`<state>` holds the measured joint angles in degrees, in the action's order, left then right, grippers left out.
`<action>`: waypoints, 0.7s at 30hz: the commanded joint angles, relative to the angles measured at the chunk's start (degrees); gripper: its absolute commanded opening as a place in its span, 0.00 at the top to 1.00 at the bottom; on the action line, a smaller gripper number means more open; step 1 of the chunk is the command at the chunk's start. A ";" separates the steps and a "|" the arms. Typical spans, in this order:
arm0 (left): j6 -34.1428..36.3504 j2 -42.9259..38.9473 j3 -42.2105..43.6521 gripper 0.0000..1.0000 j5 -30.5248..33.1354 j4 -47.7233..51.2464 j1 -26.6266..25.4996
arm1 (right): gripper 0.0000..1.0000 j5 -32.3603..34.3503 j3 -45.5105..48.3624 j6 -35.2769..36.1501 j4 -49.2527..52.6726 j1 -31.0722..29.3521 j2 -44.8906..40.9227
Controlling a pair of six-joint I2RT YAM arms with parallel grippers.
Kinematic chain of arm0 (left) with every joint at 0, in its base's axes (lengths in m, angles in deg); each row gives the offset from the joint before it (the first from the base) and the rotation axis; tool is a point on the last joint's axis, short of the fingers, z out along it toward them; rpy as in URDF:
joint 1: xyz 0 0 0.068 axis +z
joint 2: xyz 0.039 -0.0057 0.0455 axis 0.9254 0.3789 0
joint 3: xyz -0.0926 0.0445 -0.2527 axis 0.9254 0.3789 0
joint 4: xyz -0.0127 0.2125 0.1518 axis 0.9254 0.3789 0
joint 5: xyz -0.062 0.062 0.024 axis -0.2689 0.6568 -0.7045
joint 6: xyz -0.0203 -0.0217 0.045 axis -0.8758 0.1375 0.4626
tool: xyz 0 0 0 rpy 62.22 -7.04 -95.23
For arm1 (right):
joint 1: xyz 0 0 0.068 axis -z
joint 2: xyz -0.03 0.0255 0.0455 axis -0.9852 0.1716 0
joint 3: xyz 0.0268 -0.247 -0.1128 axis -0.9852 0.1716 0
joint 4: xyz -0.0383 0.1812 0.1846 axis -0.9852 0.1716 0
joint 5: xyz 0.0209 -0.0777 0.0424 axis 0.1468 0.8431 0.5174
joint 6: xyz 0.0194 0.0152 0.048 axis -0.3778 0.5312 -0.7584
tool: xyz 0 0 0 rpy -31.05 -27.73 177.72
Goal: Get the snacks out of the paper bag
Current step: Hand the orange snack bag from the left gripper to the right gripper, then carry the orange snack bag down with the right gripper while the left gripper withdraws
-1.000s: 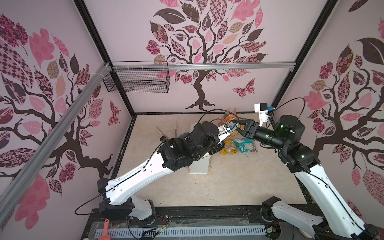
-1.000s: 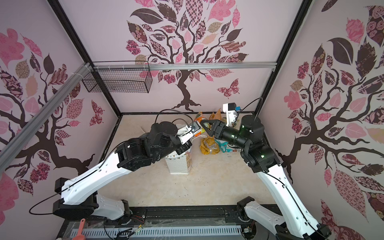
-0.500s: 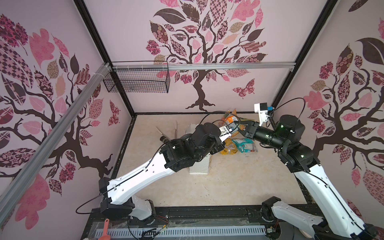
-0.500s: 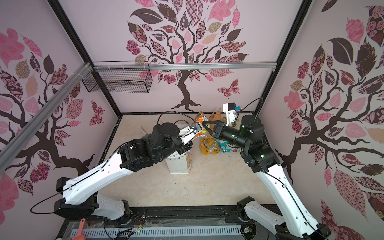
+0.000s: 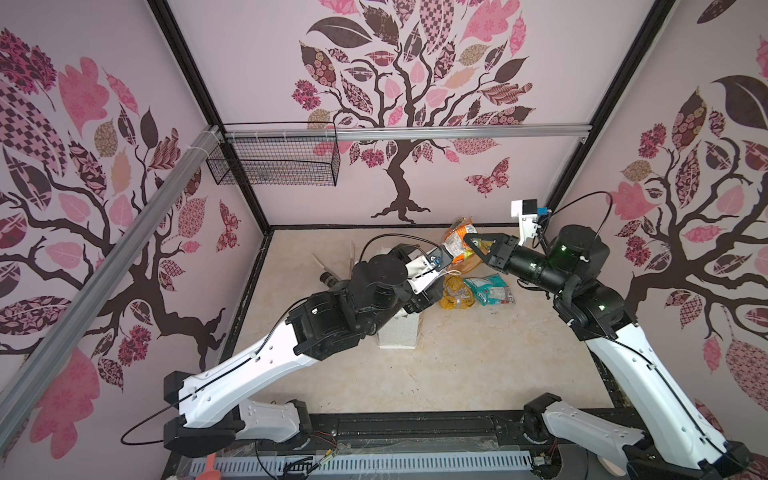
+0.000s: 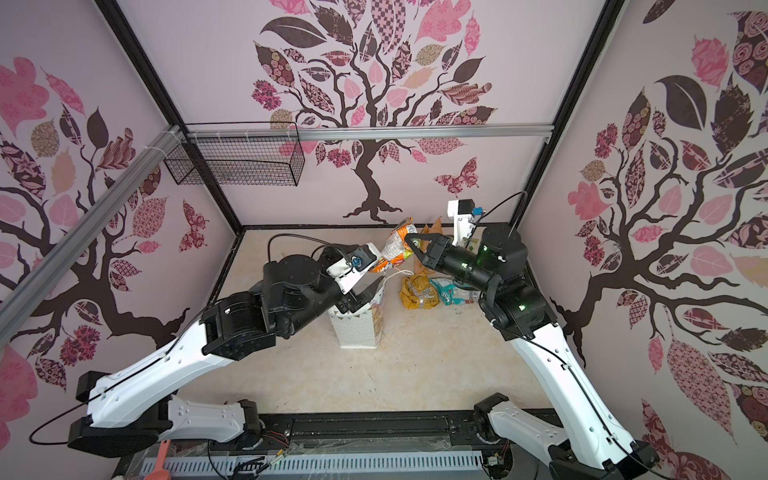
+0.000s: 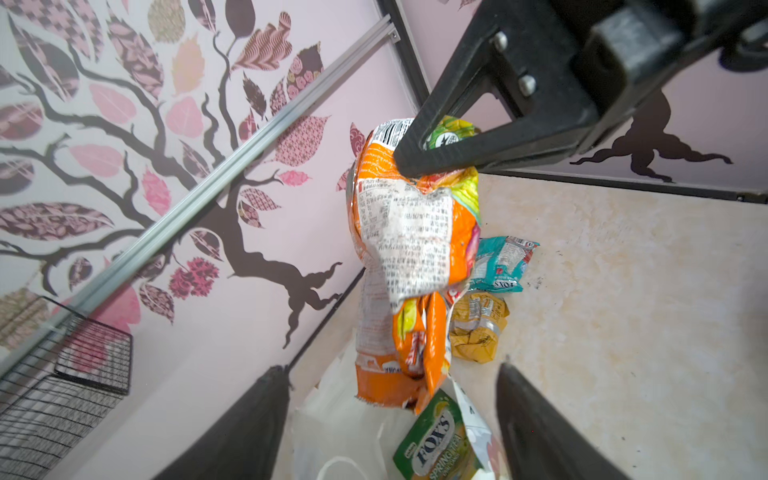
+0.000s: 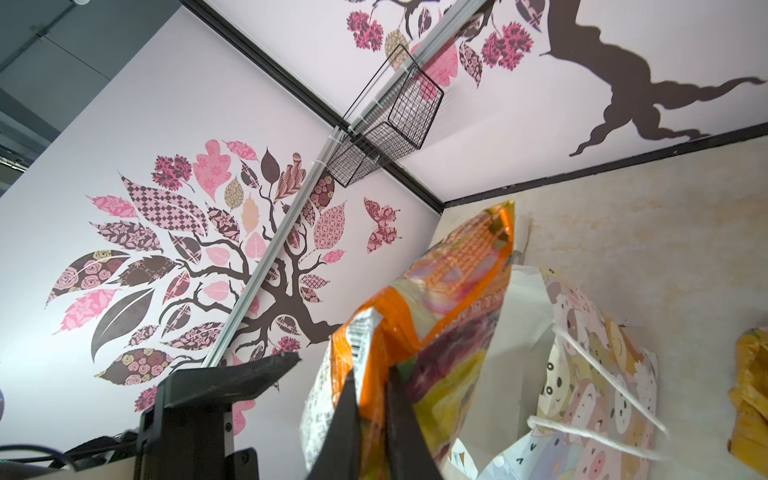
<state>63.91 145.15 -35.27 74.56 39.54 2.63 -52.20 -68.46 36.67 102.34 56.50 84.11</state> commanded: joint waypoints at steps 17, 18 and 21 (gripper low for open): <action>-15.21 -14.22 11.23 0.01 -3.16 -0.99 -0.20 | 1.00 30.36 7.22 3.40 0.00 0.50 -10.15; -15.23 -14.14 11.34 0.01 -3.46 -0.96 -0.22 | 1.00 31.43 8.68 3.01 -0.17 0.50 -11.03; -15.20 -13.77 11.22 0.01 -4.23 -0.94 -0.25 | 1.00 34.07 13.79 1.14 -0.29 0.67 -14.00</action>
<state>49.81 131.42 -25.21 71.61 38.60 2.55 -23.44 -56.61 39.36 104.38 56.81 72.24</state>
